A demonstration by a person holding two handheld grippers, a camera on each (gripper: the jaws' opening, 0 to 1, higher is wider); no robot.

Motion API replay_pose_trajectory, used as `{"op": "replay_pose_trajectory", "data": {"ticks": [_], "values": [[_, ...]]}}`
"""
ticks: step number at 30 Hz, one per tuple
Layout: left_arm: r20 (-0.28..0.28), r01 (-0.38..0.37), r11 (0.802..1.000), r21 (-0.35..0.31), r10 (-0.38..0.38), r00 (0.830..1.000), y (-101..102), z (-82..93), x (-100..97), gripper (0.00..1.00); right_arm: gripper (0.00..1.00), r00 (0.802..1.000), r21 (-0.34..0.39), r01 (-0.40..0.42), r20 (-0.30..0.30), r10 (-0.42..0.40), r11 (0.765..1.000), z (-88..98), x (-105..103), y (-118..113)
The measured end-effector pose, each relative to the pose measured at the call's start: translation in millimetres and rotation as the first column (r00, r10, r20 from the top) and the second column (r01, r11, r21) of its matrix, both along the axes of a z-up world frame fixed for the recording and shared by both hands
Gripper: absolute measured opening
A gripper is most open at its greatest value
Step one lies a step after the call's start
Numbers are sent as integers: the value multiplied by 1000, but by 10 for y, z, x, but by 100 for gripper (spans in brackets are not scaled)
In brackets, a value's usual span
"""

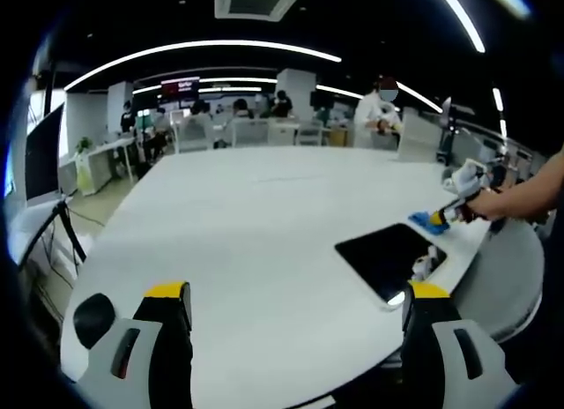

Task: Wipe the mirror surface with the cleaning cloth until all visible marks leave the cleaned area.

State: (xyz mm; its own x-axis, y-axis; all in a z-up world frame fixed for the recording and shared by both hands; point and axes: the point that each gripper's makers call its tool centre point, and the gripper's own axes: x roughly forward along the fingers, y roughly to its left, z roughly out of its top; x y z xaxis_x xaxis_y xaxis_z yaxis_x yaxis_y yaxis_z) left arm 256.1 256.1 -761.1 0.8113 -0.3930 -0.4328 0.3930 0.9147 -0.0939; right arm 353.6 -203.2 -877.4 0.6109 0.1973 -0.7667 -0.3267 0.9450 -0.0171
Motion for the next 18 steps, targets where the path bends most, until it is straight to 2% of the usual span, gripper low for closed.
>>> {"op": "replay_pose_trajectory", "data": {"ticks": [4,8,10,11,14,16,18], "values": [[-1,3,1000,-3,-3,1000,-29,-9,18,100,0,999,9,48,-19,-47,999,-4,1,-19],[5,12,1000,-8,-12,1000,-78,2,45,100,0,988,97,137,-80,-130,986,5,9,-17],[8,14,1000,-12,-13,1000,-86,12,50,100,0,990,131,129,-66,-121,983,102,40,51],[10,11,1000,-14,-11,1000,-81,16,50,100,0,990,169,108,-105,-91,980,134,-13,178],[6,9,1000,-13,-9,1000,-65,-1,32,100,0,996,183,73,-70,-61,980,316,33,347],[2,7,1000,-12,-7,1000,-52,-15,17,100,1,995,273,96,-53,-85,957,488,98,527],[0,4,1000,-13,-4,1000,-46,-23,10,100,1,996,263,90,-39,-82,961,575,149,618]]}}
